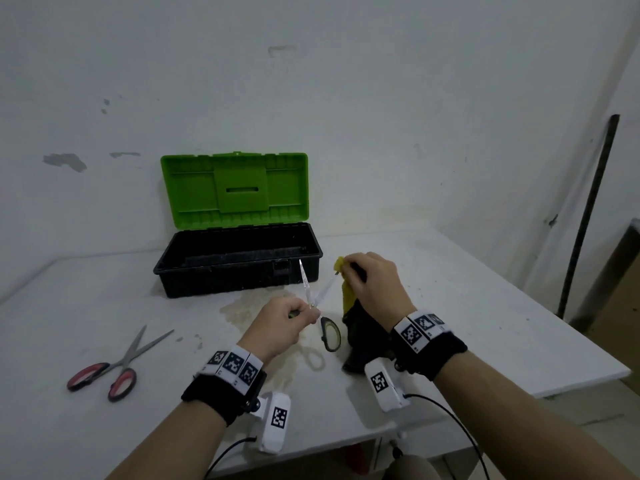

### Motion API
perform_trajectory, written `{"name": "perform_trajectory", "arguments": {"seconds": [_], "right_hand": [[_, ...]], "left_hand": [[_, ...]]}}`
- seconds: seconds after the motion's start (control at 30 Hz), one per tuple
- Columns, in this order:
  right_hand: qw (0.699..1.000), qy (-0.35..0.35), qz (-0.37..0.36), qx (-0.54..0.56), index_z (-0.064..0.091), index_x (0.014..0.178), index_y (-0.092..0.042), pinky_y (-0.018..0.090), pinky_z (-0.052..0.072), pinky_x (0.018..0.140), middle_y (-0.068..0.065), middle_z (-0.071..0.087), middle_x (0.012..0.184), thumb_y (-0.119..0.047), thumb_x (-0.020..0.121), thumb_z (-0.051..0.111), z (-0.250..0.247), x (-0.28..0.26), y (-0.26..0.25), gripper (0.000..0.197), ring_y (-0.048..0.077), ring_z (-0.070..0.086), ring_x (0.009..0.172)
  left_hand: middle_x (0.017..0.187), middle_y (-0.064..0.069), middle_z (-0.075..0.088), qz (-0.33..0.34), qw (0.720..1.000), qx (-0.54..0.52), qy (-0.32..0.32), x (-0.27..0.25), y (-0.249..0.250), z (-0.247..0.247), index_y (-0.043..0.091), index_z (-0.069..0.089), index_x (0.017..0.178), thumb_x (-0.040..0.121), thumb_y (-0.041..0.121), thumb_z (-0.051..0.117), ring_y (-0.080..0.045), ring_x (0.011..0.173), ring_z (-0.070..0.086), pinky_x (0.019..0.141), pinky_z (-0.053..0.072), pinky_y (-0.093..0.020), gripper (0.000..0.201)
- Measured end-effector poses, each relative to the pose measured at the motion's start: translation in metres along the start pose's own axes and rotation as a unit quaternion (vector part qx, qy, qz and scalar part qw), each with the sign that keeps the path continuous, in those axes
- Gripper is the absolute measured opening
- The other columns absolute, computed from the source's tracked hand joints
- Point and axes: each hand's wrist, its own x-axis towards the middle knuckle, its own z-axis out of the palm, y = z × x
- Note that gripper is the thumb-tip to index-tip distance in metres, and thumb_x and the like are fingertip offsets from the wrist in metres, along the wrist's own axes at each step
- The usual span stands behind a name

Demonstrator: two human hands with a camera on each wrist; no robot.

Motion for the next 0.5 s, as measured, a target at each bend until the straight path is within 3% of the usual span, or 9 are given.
{"name": "perform_trajectory", "arguments": {"seconds": [0.1, 0.2, 0.37, 0.43, 0.5], "right_hand": [[0.996, -0.075, -0.043, 0.006, 0.071, 0.097, -0.020, 0.023, 0.046, 0.076, -0.002, 0.066, 0.086, -0.023, 0.094, 0.060, 0.003, -0.004, -0.014, 0.012, 0.012, 0.059, 0.080], [0.988, -0.146, -0.039, -0.018, 0.070, 0.093, -0.022, 0.031, 0.049, 0.076, 0.000, 0.066, 0.085, -0.026, 0.093, 0.056, 0.010, -0.008, -0.018, 0.014, 0.016, 0.060, 0.081], [0.996, -0.062, 0.039, -0.050, 0.070, 0.094, -0.018, 0.030, 0.047, 0.077, 0.003, 0.070, 0.090, -0.025, 0.094, 0.057, 0.000, 0.007, -0.003, 0.014, 0.020, 0.062, 0.085], [0.999, -0.046, 0.000, -0.023, 0.069, 0.094, -0.018, 0.025, 0.045, 0.077, 0.001, 0.069, 0.089, -0.023, 0.094, 0.059, -0.002, 0.002, -0.009, 0.011, 0.015, 0.061, 0.082], [0.995, -0.086, -0.045, 0.009, 0.069, 0.095, -0.020, 0.020, 0.045, 0.075, -0.002, 0.066, 0.087, -0.023, 0.094, 0.060, 0.002, -0.009, -0.019, 0.009, 0.011, 0.059, 0.080]], "left_hand": [[0.064, 0.007, 0.056, 0.021, 0.997, 0.071, 0.015, 0.001, 0.003, -0.001, 0.021, 0.067, 0.074, 0.093, 0.039, 0.067, -0.011, 0.057, 0.050, 0.060, 0.044, -0.030, 0.026], [0.068, 0.004, 0.059, 0.043, 0.993, 0.111, 0.007, 0.001, 0.008, -0.002, 0.018, 0.070, 0.080, 0.093, 0.039, 0.066, -0.012, 0.059, 0.052, 0.060, 0.044, -0.029, 0.025], [0.064, 0.007, 0.055, 0.032, 0.994, 0.104, 0.008, -0.003, 0.004, -0.004, 0.015, 0.070, 0.080, 0.093, 0.040, 0.066, -0.009, 0.056, 0.050, 0.057, 0.041, -0.024, 0.028], [0.062, 0.007, 0.052, 0.012, 0.999, 0.041, 0.009, -0.003, 0.002, -0.003, 0.008, 0.070, 0.084, 0.094, 0.036, 0.067, -0.008, 0.051, 0.046, 0.052, 0.040, -0.021, 0.030], [0.059, 0.008, 0.049, -0.007, 1.000, -0.016, 0.010, -0.002, 0.003, -0.002, 0.001, 0.069, 0.088, 0.094, 0.033, 0.067, -0.007, 0.047, 0.043, 0.048, 0.037, -0.019, 0.032]]}}
